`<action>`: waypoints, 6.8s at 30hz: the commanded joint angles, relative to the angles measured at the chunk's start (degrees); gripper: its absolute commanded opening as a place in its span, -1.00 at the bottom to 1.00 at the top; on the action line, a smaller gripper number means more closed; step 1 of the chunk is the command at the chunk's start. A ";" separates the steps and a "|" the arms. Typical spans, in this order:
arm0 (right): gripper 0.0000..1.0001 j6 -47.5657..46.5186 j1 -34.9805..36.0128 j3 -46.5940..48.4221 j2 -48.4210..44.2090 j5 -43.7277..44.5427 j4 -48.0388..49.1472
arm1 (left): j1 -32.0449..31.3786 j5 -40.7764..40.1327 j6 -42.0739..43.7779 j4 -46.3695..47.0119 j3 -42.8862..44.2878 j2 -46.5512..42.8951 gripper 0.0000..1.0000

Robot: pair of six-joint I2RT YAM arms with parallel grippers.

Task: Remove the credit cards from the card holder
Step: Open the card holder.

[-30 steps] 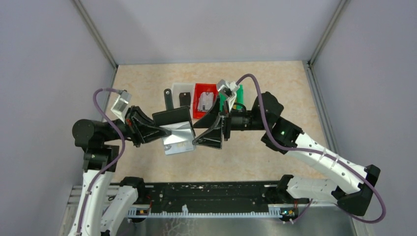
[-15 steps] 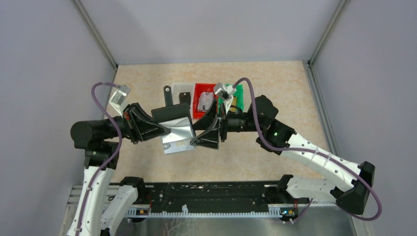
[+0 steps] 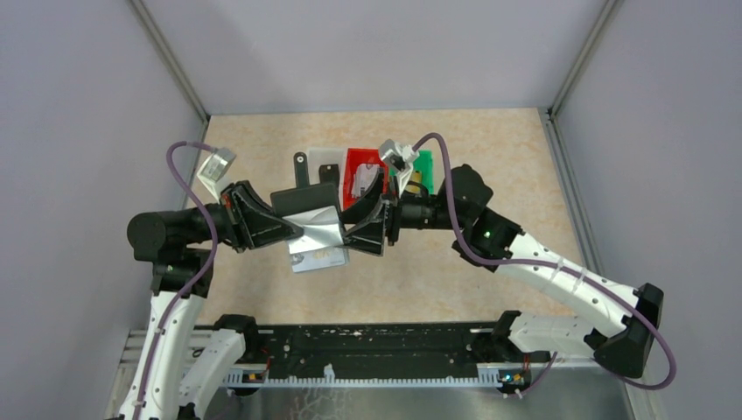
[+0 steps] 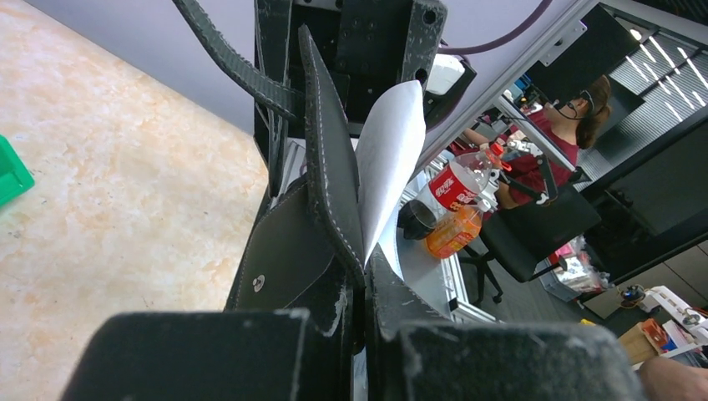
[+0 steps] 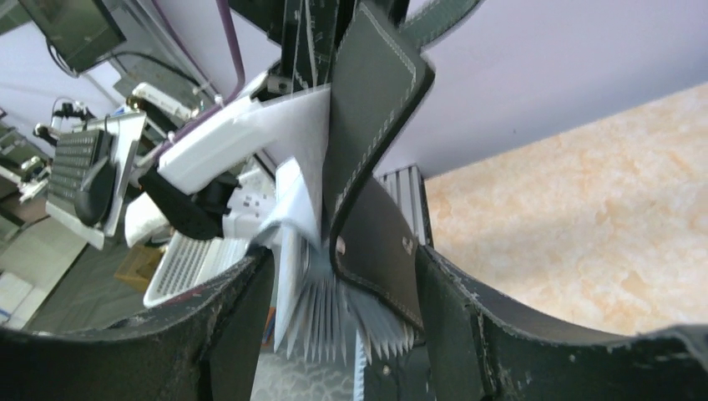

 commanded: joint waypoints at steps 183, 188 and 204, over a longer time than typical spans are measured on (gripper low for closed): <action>-1.00 28.95 6.81 -6.78 15.35 37.66 61.45 | -0.02 -19.76 -5.86 1.88 -6.89 -11.42 0.62; -1.00 28.62 7.43 -6.55 15.54 36.60 62.02 | -0.02 -22.19 -2.65 -1.91 -7.45 -11.40 0.48; -0.75 24.92 7.76 -11.03 9.80 37.84 55.35 | -0.02 -21.75 2.60 -2.19 -8.92 -11.84 -0.64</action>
